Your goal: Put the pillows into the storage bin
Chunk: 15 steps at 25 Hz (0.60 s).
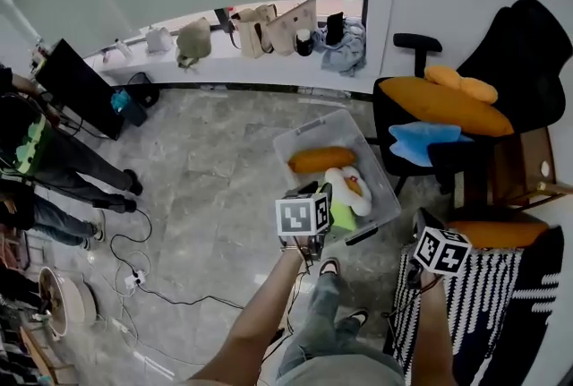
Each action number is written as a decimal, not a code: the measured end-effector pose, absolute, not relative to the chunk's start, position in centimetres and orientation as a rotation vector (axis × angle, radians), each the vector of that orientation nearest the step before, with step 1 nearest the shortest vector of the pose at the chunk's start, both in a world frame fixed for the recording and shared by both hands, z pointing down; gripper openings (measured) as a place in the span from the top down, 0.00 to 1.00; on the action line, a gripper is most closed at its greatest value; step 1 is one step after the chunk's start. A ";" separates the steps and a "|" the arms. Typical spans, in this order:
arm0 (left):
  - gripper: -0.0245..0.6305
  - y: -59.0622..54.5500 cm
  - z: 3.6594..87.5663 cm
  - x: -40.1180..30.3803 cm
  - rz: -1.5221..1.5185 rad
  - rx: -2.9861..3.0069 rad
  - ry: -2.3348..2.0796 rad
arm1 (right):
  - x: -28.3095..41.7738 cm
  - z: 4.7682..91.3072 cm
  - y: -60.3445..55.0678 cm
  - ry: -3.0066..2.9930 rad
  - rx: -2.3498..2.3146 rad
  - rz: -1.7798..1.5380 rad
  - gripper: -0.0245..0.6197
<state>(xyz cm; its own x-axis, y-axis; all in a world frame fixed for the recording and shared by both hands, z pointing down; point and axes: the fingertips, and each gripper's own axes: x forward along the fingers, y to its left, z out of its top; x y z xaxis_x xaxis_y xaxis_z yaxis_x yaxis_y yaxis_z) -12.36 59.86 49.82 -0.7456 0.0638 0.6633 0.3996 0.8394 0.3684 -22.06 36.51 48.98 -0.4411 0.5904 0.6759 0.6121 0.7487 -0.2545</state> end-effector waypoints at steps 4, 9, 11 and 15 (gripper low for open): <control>0.92 57.9 47.0 -9.2 -0.652 -0.333 -2.369 | -20.5 46.8 35.3 -2.171 -0.946 -0.014 0.96; 0.94 56.2 41.8 -6.0 -0.608 -0.348 -2.458 | -19.0 43.0 33.2 -2.216 -1.011 0.014 0.96; 0.95 56.2 39.4 -5.0 -0.602 -0.394 -2.513 | -18.8 41.0 32.6 -2.248 -1.046 0.030 0.96; 0.95 56.0 35.6 -2.8 -0.546 -0.500 -2.604 | -18.8 37.2 30.6 -2.328 -1.092 0.046 0.96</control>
<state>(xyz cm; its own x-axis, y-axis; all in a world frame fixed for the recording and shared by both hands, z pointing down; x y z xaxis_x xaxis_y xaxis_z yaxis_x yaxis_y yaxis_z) -2.84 56.04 35.58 -0.8419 0.2537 0.4763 0.4237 0.8573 0.2924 -18.81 30.57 37.21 -0.5101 0.7177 0.4741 0.6985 0.6673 -0.2586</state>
